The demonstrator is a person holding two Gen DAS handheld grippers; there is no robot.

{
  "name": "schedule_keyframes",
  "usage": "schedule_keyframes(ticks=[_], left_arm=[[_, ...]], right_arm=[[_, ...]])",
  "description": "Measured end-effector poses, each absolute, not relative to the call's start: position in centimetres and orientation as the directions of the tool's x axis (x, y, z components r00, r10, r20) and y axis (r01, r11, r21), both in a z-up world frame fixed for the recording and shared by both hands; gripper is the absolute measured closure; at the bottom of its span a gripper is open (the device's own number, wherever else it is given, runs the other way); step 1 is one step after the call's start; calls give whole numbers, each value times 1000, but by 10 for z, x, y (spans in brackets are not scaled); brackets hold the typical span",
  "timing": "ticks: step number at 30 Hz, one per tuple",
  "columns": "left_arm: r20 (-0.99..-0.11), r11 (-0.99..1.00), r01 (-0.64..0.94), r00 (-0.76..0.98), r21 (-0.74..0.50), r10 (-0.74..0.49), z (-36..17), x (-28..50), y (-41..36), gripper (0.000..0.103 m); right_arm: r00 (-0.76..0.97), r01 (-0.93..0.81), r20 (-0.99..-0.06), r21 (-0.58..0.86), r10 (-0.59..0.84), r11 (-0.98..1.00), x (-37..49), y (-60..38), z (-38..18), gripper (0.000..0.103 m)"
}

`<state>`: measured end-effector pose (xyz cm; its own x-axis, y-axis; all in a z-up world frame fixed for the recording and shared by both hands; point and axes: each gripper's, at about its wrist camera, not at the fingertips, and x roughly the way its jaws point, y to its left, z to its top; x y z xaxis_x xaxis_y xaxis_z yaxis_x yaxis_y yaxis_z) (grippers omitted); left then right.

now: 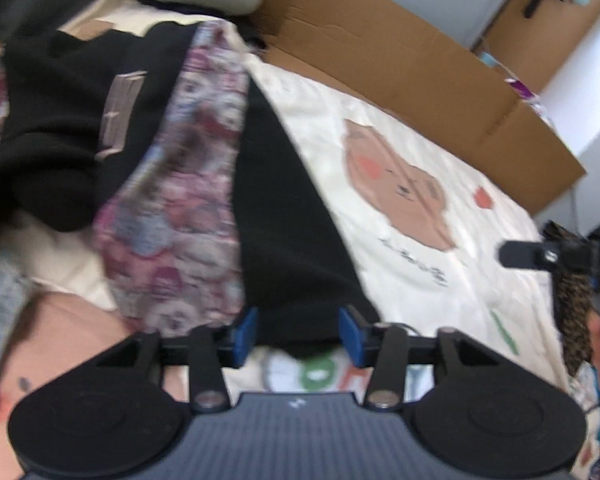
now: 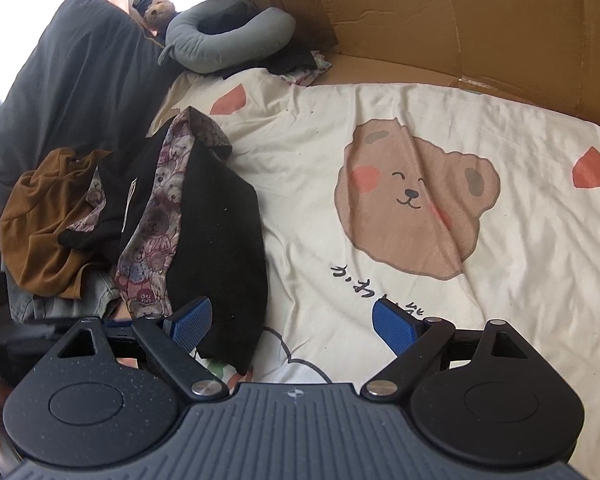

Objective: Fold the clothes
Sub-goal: 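Lay the black garment flat on the duvet with the left gripper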

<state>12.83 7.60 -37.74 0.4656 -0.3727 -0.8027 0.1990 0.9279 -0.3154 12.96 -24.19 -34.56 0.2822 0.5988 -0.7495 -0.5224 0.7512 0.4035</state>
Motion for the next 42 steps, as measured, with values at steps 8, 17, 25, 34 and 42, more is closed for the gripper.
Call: schedule_keyframes(ticks=[8,17,25,34,42], left_arm=[[-852,968,218,475,-127,-219,-398,117,80,50],[-838,950,309,529,43,-134,-407,109,71,41],[-837,928,351,539,125,-92,-424,106,64,42],[-818,935,329,568,128,-88,-419,108,66,85],[-803,943,323,582,83,-128,-412,114,71,98]], right_arm=[[256,-548,-755,401,604,734,123,-233,-349,14],[242,-553,-762,401,600,731,119,-231,-353,14],[229,-556,-766,404,601,726,118,-226,-355,14],[212,-571,-770,403,602,716,114,-222,-358,14],[207,-576,-769,405,605,710,114,-220,-358,14]])
